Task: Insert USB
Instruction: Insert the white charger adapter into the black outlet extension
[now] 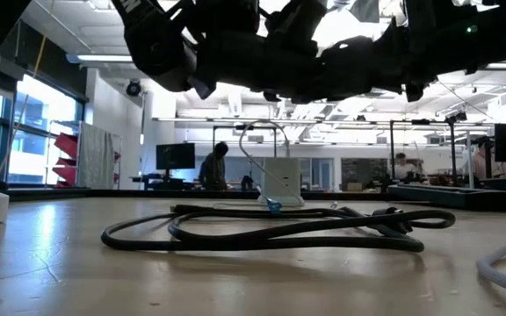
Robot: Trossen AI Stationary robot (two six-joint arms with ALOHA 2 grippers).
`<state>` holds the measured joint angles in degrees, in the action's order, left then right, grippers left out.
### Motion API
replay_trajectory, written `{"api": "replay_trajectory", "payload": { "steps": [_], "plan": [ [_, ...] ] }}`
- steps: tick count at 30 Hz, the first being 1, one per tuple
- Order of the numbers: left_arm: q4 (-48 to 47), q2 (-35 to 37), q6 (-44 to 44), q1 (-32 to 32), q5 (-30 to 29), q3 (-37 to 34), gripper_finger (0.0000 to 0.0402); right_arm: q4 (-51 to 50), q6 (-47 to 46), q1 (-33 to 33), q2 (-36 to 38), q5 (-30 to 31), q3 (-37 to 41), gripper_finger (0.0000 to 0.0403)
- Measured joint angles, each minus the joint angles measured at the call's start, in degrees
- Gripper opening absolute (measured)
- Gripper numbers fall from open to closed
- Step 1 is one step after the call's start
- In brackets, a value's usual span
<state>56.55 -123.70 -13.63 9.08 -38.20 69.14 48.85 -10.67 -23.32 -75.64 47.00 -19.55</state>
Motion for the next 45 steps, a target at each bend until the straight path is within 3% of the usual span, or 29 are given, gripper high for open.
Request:
{"api": "replay_trajectory", "payload": {
  "steps": [10,23,30,45],
  "plan": [
    [-0.5,0.0,-1.9,0.5,-2.7,-0.2,0.0101,-6.3,-6.9,-0.5,0.2,-0.1,0.0,0.0118],
    [-0.1,0.0,-8.5,0.7,-2.6,-0.2,0.0151,-5.8,-8.8,-0.6,0.0,2.4,0.0,0.0118],
    [0.0,0.3,-7.7,0.5,-0.3,-0.1,0.0172,-3.9,-6.8,-0.3,0.0,5.8,0.1,0.0118],
    [-0.9,0.5,-6.6,1.1,-0.1,0.1,0.0182,-4.6,-2.4,-0.2,0.4,12.4,0.2,0.0118]
  ]
}}
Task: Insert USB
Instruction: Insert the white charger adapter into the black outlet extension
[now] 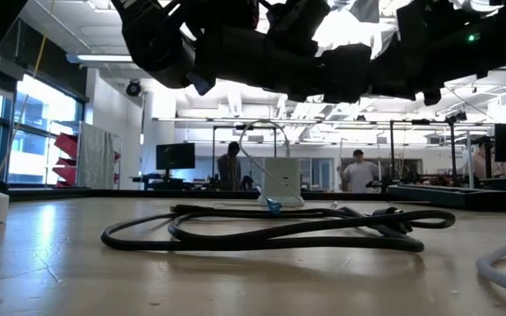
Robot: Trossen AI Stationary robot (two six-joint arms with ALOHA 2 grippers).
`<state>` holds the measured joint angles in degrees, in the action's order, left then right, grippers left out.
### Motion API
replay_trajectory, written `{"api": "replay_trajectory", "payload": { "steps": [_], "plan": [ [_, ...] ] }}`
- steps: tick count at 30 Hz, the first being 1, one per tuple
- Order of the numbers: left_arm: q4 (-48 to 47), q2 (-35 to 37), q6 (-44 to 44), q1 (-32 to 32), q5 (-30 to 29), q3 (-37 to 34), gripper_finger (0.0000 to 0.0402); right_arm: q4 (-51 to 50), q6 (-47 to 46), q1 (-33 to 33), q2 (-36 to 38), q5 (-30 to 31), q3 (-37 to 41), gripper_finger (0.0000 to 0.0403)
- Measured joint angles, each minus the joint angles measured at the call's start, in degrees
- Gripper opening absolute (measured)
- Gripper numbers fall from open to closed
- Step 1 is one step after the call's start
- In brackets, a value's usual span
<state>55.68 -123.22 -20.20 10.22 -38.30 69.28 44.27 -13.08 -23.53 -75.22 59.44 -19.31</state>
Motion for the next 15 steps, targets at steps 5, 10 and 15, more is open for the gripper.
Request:
{"api": "replay_trajectory", "payload": {
  "steps": [5,10,15],
  "plan": [
    [1.0,0.0,0.5,-0.2,2.1,0.0,0.0182,-5.3,-7.2,1.1,0.0,-1.2,0.0,0.0118],
    [1.3,0.1,1.2,-0.6,3.8,0.0,0.0182,-10.9,-14.1,2.0,0.0,-5.8,0.0,0.0118],
    [0.7,0.1,3.1,-1.6,6.7,-0.1,0.0182,-10.6,-12.0,2.2,0.0,-9.1,0.0,0.0118]
  ]
}}
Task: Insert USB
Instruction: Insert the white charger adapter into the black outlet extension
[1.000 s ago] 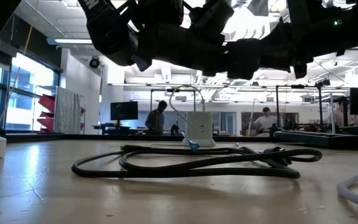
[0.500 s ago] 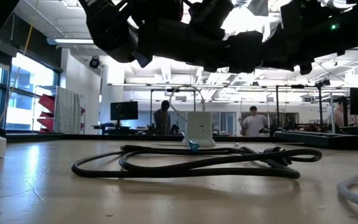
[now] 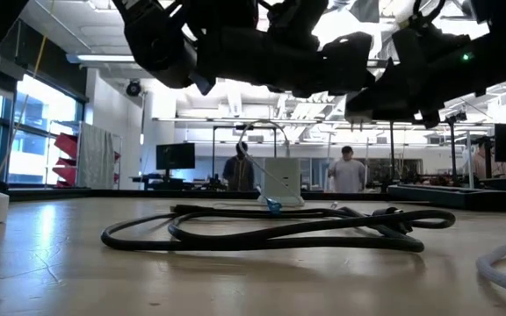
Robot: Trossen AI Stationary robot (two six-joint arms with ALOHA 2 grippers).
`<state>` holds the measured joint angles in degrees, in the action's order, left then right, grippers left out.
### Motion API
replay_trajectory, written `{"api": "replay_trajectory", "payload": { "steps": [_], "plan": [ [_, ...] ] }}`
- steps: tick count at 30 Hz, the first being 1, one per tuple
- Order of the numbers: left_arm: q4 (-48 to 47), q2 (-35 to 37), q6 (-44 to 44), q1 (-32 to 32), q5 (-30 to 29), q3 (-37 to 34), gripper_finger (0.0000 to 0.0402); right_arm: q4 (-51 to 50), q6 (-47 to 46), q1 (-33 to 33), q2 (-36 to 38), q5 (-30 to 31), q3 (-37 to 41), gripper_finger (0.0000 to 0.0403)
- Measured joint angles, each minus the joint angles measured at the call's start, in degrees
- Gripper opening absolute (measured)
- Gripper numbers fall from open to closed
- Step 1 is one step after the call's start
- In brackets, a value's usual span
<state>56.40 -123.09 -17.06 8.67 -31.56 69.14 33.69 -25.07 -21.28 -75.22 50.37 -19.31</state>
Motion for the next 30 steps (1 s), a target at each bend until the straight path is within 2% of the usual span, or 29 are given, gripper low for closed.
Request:
{"api": "replay_trajectory", "payload": {
  "steps": [6,12,14,17,20,24,27,30],
  "plan": [
    [-3.0,-0.1,1.8,-0.2,4.6,-0.1,0.0182,-1.6,6.2,0.0,0.0,-5.4,0.1,0.0118],
    [-5.9,-0.2,3.0,-0.2,4.6,-0.1,0.0182,-4.5,8.5,0.0,0.0,-8.7,0.1,0.0118],
    [-6.7,0.1,1.1,0.3,3.1,-0.1,0.0182,-6.1,8.6,0.0,0.0,-9.9,0.1,0.0118],
    [-10.4,3.1,-1.9,0.9,-2.8,-0.1,0.0182,-8.8,8.0,-0.3,0.1,-13.5,-0.3,0.0118],
    [-20.1,7.7,-2.8,1.2,-8.8,0.1,0.0182,-11.1,6.3,-0.1,1.0,-13.7,-0.2,0.0118],
    [-36.9,12.5,2.6,1.4,-12.8,0.1,0.0182,-14.9,1.7,0.3,4.9,-9.4,-0.2,0.0118],
    [-46.1,14.6,8.7,0.7,-16.6,0.0,0.0179,-22.2,-5.6,0.7,9.7,0.1,-0.2,0.0118],
    [-53.7,14.4,14.3,0.4,-19.5,0.0,0.0174,-34.2,-18.6,1.0,15.1,10.9,-0.2,0.0118]
  ]
}}
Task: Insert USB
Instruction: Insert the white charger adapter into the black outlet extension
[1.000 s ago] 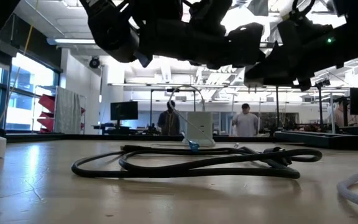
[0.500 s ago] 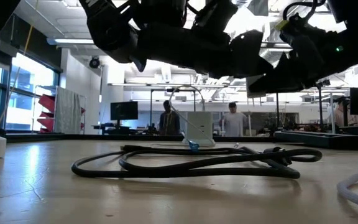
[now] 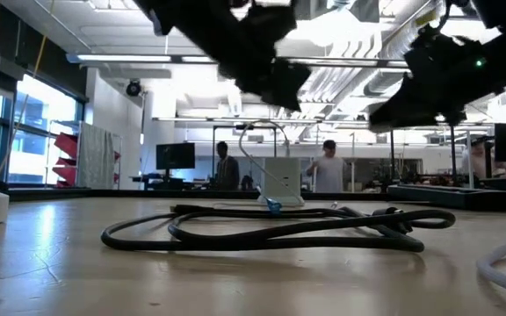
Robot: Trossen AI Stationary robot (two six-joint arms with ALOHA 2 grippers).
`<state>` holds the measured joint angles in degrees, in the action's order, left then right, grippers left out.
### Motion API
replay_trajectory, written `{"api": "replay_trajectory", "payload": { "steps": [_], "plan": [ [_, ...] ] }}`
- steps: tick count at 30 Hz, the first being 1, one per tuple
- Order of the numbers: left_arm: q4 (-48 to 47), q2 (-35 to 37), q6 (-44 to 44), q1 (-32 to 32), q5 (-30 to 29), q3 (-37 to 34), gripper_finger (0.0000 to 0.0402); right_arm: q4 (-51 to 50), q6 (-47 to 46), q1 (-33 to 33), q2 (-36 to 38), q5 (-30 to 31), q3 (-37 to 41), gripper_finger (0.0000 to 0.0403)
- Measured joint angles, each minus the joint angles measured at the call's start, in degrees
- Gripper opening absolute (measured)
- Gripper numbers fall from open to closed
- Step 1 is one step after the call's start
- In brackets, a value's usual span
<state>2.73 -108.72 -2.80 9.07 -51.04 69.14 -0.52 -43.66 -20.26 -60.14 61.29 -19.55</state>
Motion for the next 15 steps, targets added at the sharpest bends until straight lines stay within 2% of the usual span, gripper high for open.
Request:
{"api": "replay_trajectory", "payload": {
  "steps": [2,6,15],
  "plan": [
    [-3.7,-0.4,3.6,0.1,-0.1,-0.1,0.0171,-9.9,-12.2,1.9,3.1,4.2,0.0,0.0118],
    [-10.1,-0.6,9.7,1.3,-0.4,0.0,0.0166,-26.7,-30.5,7.5,4.1,3.2,0.1,0.0118],
    [-17.8,-0.7,14.4,5.0,-3.9,0.0,0.0163,-31.0,-37.2,24.3,-3.4,2.2,0.2,0.0118]
  ]
}}
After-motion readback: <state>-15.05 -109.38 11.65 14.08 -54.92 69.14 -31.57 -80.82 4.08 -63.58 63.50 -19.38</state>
